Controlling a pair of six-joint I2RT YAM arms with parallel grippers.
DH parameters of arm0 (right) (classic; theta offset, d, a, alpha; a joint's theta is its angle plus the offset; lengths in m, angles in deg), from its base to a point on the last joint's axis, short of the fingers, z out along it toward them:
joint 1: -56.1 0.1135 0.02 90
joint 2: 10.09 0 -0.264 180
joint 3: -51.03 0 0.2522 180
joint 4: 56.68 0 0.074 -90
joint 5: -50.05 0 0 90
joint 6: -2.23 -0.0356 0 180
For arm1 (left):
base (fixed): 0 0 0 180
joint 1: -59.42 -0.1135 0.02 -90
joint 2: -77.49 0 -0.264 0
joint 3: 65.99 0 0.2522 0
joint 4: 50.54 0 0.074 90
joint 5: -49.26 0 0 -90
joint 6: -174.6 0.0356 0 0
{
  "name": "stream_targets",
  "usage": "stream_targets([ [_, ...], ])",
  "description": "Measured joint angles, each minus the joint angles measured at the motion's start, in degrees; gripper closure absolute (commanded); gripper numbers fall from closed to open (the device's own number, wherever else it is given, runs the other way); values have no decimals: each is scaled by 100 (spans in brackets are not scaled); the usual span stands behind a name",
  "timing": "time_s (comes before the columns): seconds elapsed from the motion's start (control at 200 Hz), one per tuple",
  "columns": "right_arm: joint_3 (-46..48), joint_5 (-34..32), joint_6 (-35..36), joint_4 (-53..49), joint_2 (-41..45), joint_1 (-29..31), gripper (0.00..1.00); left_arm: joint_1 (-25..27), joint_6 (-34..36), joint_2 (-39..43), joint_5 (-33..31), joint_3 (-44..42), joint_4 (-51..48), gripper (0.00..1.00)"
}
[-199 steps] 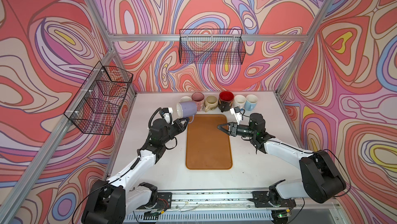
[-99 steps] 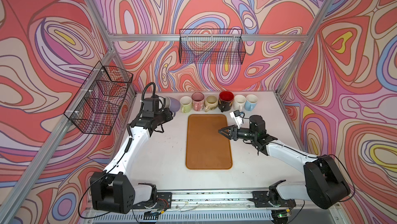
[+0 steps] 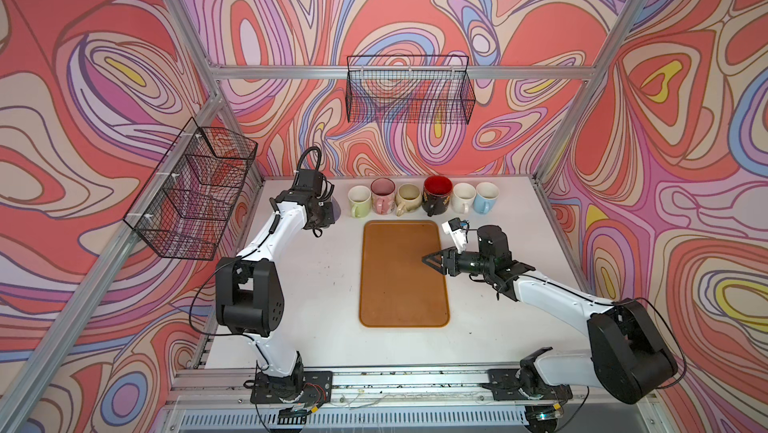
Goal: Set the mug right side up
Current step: 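Lower the upright lavender mug beside the pale green mug with the left gripper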
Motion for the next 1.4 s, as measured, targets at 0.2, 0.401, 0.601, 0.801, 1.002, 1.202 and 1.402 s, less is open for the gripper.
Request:
stream_targets([
  [0.2,0,-125,22,-109,0,13,47,0,201,-848,-234,798,-103,100],
  [0.401,-2,-227,52,-122,-4,26,47,48,442,-1578,-439,1493,-216,100],
  [0.601,-4,-258,59,-114,-50,35,47,149,640,-1950,-638,1932,-407,100],
  [0.801,-7,-282,59,-118,-175,35,47,378,909,-2369,-949,2365,-520,100],
  [1.002,-17,-323,59,-116,-225,35,47,452,973,-2500,-1056,2413,-660,100],
  [1.202,-33,-343,59,-114,-315,35,48,448,973,-2555,-1091,2422,-719,100],
  [1.402,-37,-361,59,-116,-361,35,48,448,966,-2555,-1080,2393,-704,100],
])
